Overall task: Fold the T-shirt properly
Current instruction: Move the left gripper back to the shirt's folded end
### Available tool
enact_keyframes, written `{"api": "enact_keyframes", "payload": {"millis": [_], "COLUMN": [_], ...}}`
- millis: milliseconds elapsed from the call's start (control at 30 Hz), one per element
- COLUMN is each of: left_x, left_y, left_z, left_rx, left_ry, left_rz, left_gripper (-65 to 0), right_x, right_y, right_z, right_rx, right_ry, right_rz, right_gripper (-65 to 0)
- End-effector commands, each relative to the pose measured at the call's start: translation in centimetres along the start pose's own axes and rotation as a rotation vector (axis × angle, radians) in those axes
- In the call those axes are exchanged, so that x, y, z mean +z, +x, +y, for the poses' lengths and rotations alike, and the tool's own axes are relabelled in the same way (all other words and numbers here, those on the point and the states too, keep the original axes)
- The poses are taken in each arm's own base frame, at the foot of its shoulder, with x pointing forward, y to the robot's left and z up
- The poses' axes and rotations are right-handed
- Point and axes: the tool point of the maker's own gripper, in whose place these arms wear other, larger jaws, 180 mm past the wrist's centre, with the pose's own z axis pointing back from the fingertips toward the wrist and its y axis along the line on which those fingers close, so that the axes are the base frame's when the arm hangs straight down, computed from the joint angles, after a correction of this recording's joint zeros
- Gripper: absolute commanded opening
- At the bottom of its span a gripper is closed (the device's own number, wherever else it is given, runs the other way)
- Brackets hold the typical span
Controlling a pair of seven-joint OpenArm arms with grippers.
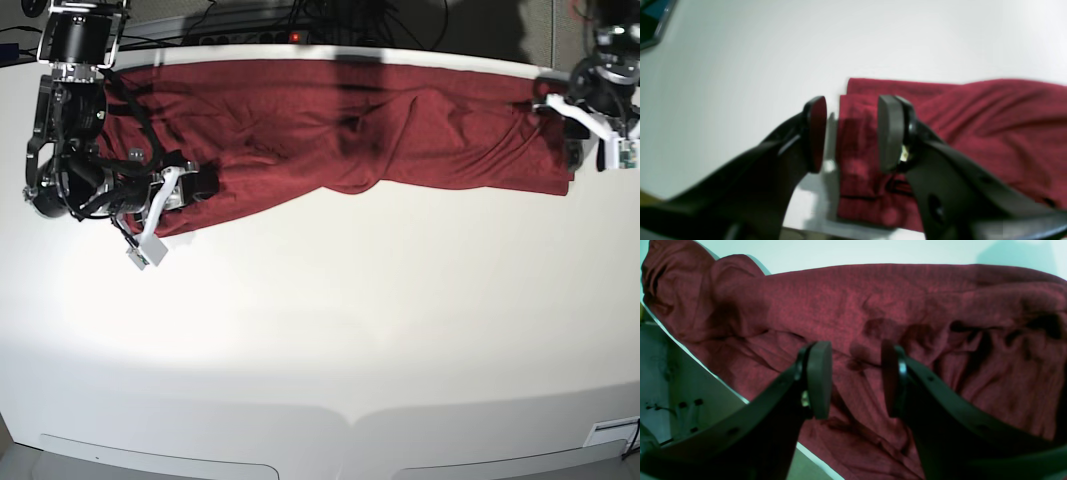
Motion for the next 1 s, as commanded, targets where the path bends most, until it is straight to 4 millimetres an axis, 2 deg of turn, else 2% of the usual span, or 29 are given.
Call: {"api": "enact_keyframes", "payload": {"millis": [0, 133, 267, 367, 533, 700, 767, 967], "left_x": [0.4, 0.4, -1.5, -2.8, -3.9, -3.9, -4.1, -5.4], "left_y": [1.2, 0.4, -2.9, -4.7, -4.7, -4.7, -5.4, -9.2], "left_z": [0.3, 0.9, 1.7, 1.3, 1.8, 2.7, 3.4, 4.7], "left_rx": [0.004, 0.043, 0.079, 0.114, 0.192, 0.216, 0.252, 0.359], "left_ry": [-0.026, -0.102, -0.134, -0.205, -0.323, -0.418, -0.416, -0.387], "left_rz": [-0.034, 0.003, 0.089, 0.13, 0.169, 0.217, 0.249, 0.39], "left_gripper": [-40.5, -40.5, -40.5, -40.5, -40.4, -40.5, -40.5, -40.5], "right_x": [0.8, 0.8, 0.9, 0.9, 0.8, 0.8, 0.8, 0.8], "right_y": [1.4, 1.6, 2.0, 2.0, 1.7, 1.6, 1.6, 1.6], "right_z": [-0.2, 0.0, 0.7, 0.7, 0.6, 0.6, 0.6, 0.6], "right_rx": [0.025, 0.024, 0.021, 0.021, 0.021, 0.021, 0.021, 0.021], "right_ry": [-0.007, 0.004, 0.042, 0.042, 0.036, 0.036, 0.036, 0.036], "right_rz": [-0.042, -0.051, -0.074, -0.074, -0.061, -0.056, -0.056, -0.055], "right_gripper": [-40.4, -40.4, -40.4, -40.4, -40.4, -40.4, -40.4, -40.4]}}
